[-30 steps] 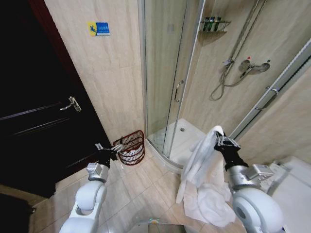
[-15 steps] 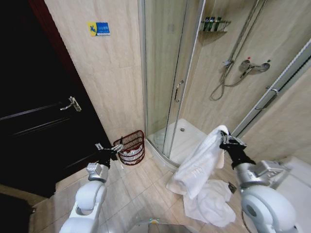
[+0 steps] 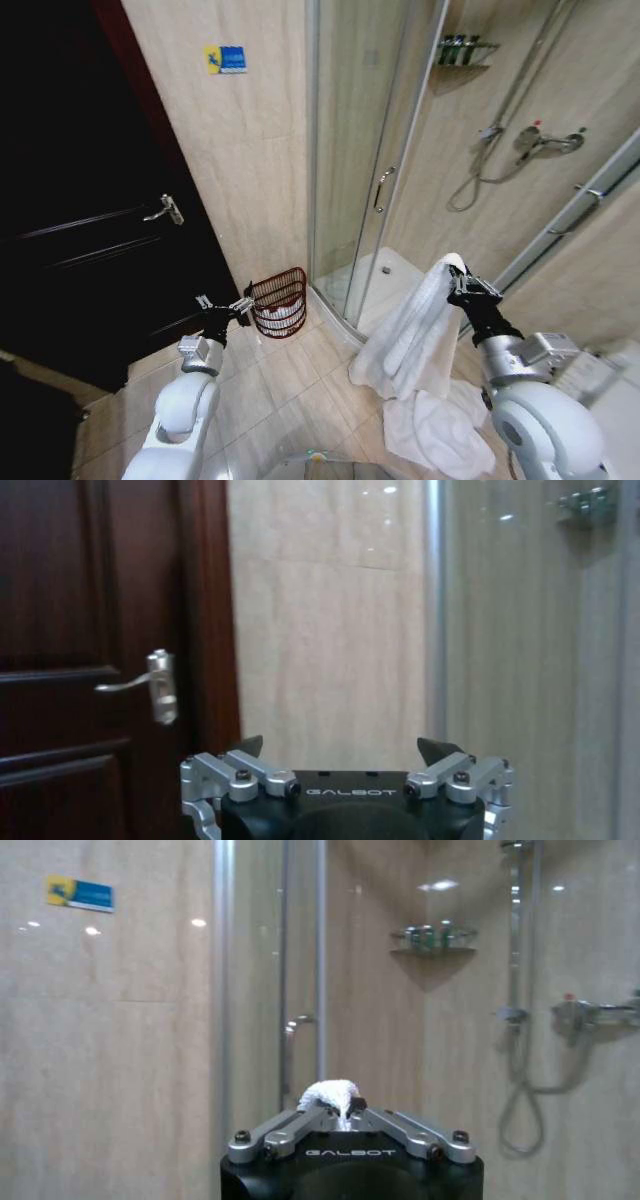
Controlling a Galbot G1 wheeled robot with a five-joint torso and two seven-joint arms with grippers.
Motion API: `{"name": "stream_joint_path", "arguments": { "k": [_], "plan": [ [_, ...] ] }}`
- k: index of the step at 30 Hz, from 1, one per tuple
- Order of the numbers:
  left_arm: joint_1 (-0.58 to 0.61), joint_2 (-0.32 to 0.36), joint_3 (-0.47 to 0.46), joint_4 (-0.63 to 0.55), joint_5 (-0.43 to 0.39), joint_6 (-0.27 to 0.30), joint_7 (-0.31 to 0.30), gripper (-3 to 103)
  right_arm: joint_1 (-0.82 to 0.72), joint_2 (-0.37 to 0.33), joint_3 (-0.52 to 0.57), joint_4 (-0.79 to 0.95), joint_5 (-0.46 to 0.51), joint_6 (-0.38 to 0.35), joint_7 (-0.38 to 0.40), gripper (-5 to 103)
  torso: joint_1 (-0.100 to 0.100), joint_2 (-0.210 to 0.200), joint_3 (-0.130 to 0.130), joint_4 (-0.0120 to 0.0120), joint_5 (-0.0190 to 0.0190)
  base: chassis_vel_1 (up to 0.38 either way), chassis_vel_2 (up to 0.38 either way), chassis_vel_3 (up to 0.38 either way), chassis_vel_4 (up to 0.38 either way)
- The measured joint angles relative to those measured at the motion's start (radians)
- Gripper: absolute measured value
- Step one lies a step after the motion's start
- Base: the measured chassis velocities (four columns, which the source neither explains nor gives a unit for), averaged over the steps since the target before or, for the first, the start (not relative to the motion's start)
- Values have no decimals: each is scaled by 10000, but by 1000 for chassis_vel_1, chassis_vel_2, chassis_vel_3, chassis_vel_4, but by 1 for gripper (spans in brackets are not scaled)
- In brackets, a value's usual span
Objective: Discard the used towel into the hamper.
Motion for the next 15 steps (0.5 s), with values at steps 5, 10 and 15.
{"name": "stream_joint_path", "arguments": {
  "k": [5,10,15],
  "plan": [
    [0,0,0,0,0,0,0,100,79,-4,-8,0,-10,64,-19,2,0,0,0,1,-2,107,93,93,99],
    [0,0,0,0,0,0,0,100,90,16,-18,0,-41,103,-63,2,0,0,0,1,-3,122,104,106,124],
    [0,0,0,0,0,0,0,100,106,2,-12,0,-136,200,-128,2,-1,-1,0,1,-2,130,117,120,129]
  ]
}}
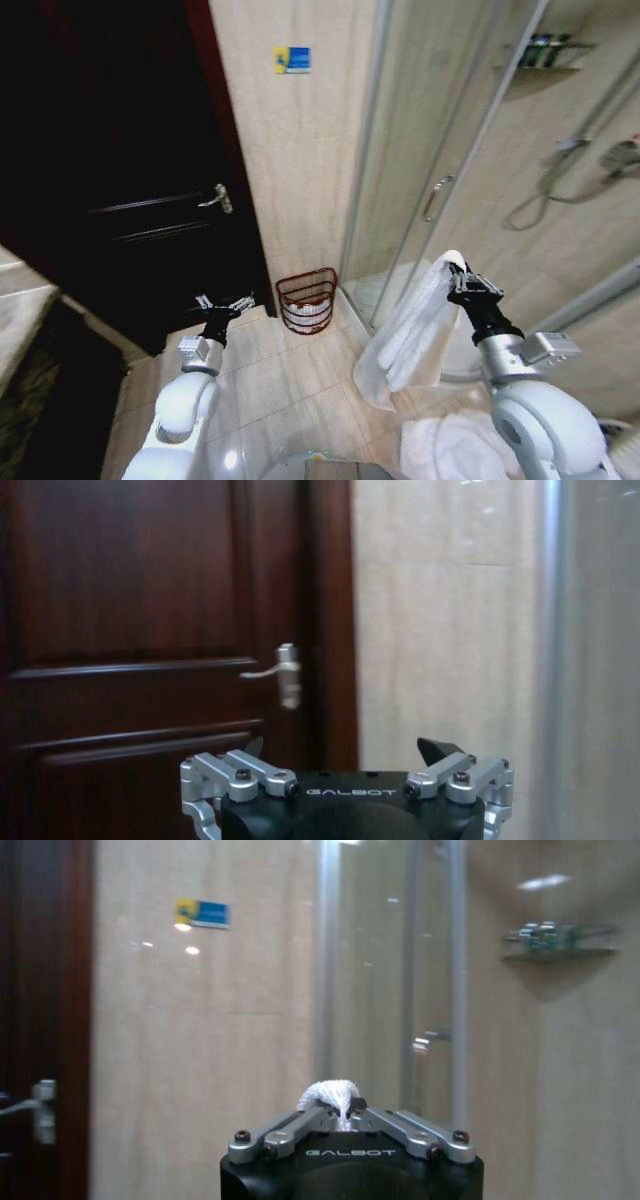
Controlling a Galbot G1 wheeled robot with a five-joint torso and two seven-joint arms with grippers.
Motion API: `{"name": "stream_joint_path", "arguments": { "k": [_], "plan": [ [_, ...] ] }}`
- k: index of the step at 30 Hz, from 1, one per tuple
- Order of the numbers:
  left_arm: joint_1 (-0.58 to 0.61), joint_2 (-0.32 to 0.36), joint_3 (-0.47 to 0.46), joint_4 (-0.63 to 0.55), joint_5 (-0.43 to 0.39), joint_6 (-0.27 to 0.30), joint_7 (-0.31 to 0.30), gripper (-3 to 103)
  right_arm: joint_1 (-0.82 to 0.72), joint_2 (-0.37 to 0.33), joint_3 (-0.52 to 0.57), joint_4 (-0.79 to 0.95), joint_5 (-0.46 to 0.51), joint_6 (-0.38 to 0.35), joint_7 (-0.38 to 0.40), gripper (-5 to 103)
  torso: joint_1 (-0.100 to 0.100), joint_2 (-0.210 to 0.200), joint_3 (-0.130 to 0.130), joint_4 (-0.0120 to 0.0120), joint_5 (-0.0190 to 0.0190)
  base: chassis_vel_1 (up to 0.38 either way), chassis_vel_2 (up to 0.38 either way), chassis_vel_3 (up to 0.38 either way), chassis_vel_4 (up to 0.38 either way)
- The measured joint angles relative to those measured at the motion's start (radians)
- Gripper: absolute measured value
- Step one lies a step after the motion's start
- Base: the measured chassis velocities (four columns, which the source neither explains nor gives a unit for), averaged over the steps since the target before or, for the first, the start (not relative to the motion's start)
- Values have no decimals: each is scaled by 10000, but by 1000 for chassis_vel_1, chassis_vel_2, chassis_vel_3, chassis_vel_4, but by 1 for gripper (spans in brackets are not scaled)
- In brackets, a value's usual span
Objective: Discard the used towel into the hamper.
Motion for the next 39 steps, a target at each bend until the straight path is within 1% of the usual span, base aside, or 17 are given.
{"name": "stream_joint_path", "arguments": {
  "k": [8,13,17,19,20,21,22,23,24,25,26,28,29,32,34,36,39],
  "plan": [
    [0,0,0,0,0,0,0,100,125,-35,-5,0,4,-113,-2,2,0,0,0,0,4,128,130,129,124],
    [1,0,0,0,0,0,-1,100,419,-38,-39,0,287,-386,44,2,0,0,0,2,3,94,78,95,99],
    [-1,0,0,0,0,0,-2,100,1238,-353,-93,0,787,-527,263,2,0,0,0,-4,3,9,14,7,8],
    [-2,0,0,0,0,0,1,100,2043,-885,-89,2,1333,-573,309,2,0,0,0,-3,0,0,0,0,0],
    [-2,0,0,0,0,0,1,100,2043,-885,-89,2,1333,-573,309,2,0,0,0,-3,0,0,0,0,0],
    [-1,0,0,0,0,0,1,100,2370,-1116,0,1,1527,-574,269,2,1,0,0,2,2,0,0,0,0],
    [-1,0,1,0,-1,0,2,100,2745,-1345,96,-109,1697,-542,204,2,1,0,0,-4,-2,0,0,0,0],
    [-2,0,-1,0,0,0,0,100,3101,-1499,85,-307,1837,-511,105,2,0,1,-1,-1,-2,0,0,0,0],
    [-2,0,-1,0,0,0,0,100,3101,-1499,85,-307,1837,-511,105,2,0,1,-1,-1,-2,0,0,0,0],
    [-3,0,1,0,0,0,1,100,3617,-1625,4,-625,2019,-495,-70,2,0,1,0,-7,2,0,0,0,0],
    [-1,-1,0,0,0,0,-1,100,4209,-1710,-133,-1002,2179,-496,-262,2,1,0,1,-1,8,0,0,0,0],
    [-2,0,1,0,-1,0,-1,100,5180,-1775,-416,-1697,2422,-515,-416,2,0,1,0,-1,-1,0,0,0,0],
    [-2,0,1,0,-1,0,-1,100,5180,-1775,-416,-1697,2422,-515,-416,2,0,1,0,-1,-1,0,0,0,0],
    [-1,1,1,0,0,0,2,100,6896,-1797,-935,-3002,2743,-707,-554,2,4,0,3,0,6,0,0,0,0],
    [-2,0,0,0,0,0,1,100,7326,-1800,-1081,-3303,2777,-735,-584,2,4,1,3,0,4,0,0,0,0],
    [-2,0,0,0,0,0,0,100,8590,-1821,-1535,-4109,2809,-852,-664,2,3,1,2,1,-2,0,0,0,0],
    [-1,-1,1,0,0,0,2,100,9753,-1834,-2045,-4832,2808,-996,-712,2,3,1,2,-2,4,0,0,0,0]
  ]
}}
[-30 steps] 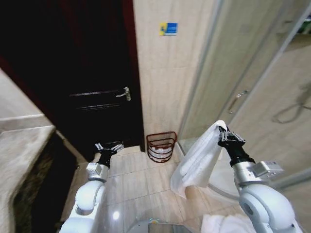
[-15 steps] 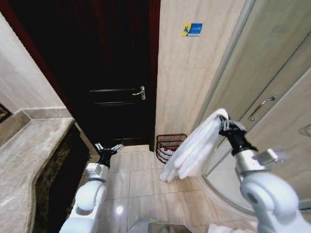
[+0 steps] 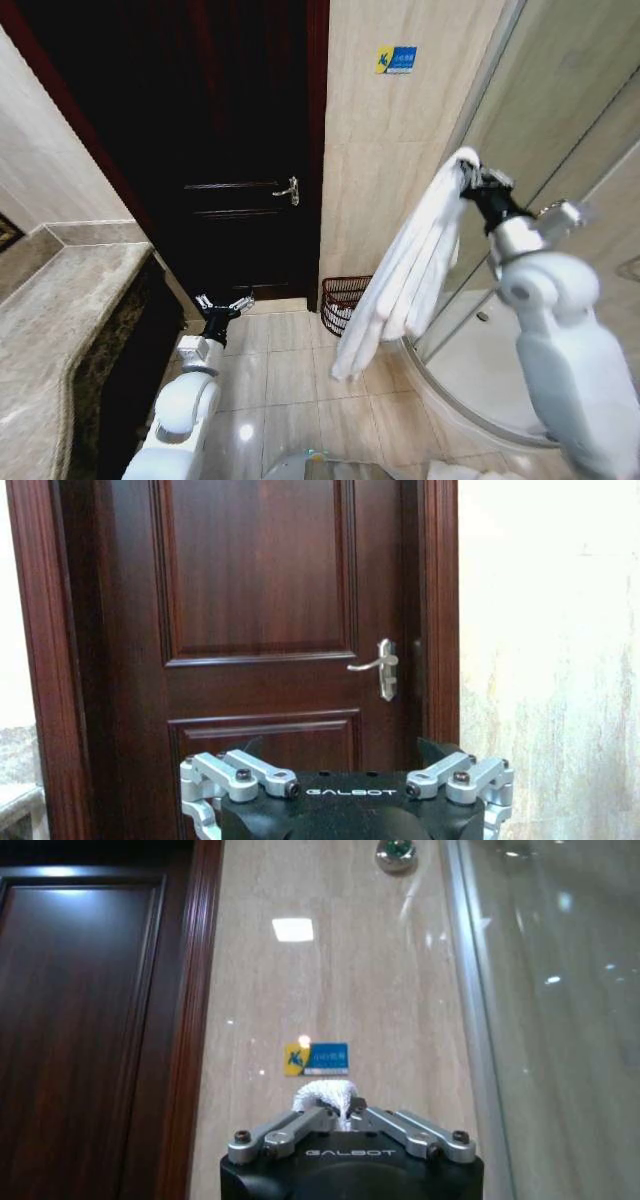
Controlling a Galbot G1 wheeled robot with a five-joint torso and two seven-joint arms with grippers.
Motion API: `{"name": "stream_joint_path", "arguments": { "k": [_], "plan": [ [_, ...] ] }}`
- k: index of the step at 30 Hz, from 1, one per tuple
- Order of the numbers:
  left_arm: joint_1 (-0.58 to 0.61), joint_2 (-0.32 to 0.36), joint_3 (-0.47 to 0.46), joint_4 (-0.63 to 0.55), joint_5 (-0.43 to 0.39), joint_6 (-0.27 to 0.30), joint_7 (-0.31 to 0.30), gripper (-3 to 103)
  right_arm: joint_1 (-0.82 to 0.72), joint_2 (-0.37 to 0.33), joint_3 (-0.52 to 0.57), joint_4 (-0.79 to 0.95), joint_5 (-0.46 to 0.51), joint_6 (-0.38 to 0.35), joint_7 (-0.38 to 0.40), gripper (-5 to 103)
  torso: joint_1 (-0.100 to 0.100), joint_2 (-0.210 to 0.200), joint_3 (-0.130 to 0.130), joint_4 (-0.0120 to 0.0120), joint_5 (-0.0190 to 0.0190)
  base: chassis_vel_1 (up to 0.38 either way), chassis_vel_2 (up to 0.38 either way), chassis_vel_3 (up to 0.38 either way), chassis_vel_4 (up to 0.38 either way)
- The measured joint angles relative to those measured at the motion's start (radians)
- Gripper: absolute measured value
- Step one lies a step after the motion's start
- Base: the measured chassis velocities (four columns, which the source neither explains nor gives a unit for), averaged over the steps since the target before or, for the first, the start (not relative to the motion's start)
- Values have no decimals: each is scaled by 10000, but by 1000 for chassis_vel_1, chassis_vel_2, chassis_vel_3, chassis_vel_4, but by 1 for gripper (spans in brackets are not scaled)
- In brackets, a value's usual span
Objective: Discard the used towel into the hamper.
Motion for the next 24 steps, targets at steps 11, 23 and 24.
{"name": "stream_joint_path", "arguments": {
  "k": [11,23,24],
  "plan": [
    [-1,1,-1,0,0,0,-5,100,3318,-533,-1175,-1152,837,-484,471,2,-3,1,-3,0,-7,0,0,0,0],
    [0,1,0,0,0,0,-1,100,6854,64,-3136,-4373,967,-349,309,2,-1,-1,0,3,-5,0,0,0,0],
    [0,1,-2,0,0,0,-7,100,7231,228,-3303,-4776,695,-262,220,2,-1,0,-1,4,-6,0,0,0,0]
  ]
}}
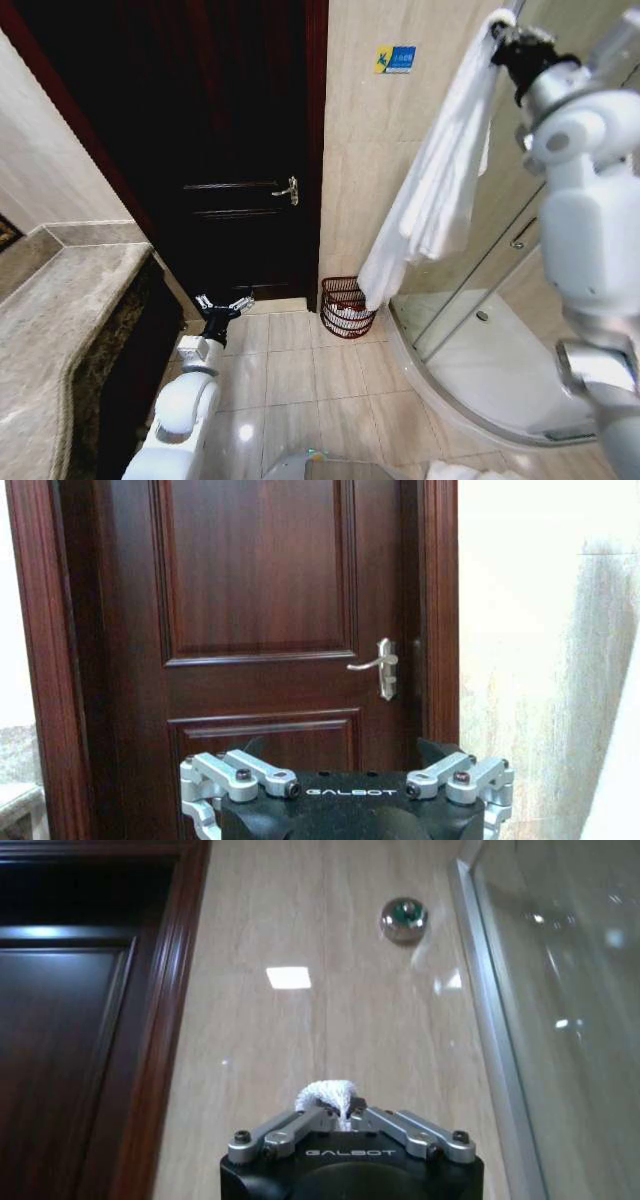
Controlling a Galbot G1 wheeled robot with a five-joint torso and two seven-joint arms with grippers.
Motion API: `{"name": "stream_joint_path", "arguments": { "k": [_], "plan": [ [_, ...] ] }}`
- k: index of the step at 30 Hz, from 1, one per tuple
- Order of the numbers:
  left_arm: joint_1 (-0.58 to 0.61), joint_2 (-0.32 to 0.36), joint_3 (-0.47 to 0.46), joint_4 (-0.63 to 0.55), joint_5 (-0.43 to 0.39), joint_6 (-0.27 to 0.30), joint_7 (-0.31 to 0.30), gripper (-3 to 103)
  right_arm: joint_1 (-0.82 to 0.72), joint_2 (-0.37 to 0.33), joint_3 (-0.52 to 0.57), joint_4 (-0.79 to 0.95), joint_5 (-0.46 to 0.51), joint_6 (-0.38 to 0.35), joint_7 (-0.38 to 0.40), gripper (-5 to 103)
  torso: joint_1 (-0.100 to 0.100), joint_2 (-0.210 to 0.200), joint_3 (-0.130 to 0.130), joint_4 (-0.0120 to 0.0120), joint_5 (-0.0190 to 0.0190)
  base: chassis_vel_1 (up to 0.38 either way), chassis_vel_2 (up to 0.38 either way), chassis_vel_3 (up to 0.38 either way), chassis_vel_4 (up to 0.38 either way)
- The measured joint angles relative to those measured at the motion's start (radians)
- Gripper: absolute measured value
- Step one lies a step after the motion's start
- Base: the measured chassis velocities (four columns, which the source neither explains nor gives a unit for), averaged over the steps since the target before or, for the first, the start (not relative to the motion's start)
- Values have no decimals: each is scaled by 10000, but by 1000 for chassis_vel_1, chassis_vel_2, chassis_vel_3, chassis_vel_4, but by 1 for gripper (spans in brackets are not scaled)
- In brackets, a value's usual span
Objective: Discard the used towel into the hamper.
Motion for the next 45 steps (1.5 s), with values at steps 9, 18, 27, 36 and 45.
{"name": "stream_joint_path", "arguments": {
  "k": [9,18,27,36,45],
  "plan": [
    [-1,0,1,-1,0,0,5,100,1650,632,-1239,-2102,-1053,405,-311,2,-1,1,-1,-2,3,0,0,0,0],
    [0,0,1,0,0,0,5,100,2649,1146,-1772,-3831,-2026,1022,-522,2,-1,0,0,-4,4,0,0,0,0],
    [0,0,1,0,0,0,5,100,2430,1331,-1669,-3454,-2020,871,-319,2,-2,1,-1,-3,4,0,0,0,0],
    [1,0,0,0,0,0,5,100,2006,1278,-1386,-3435,-2010,853,-289,2,-3,1,-2,-3,5,0,0,0,0],
    [1,0,0,0,0,0,5,100,1572,1047,-1319,-3026,-1852,802,-302,2,-2,1,-2,-2,-1,-17,20,21,-16]
  ]
}}
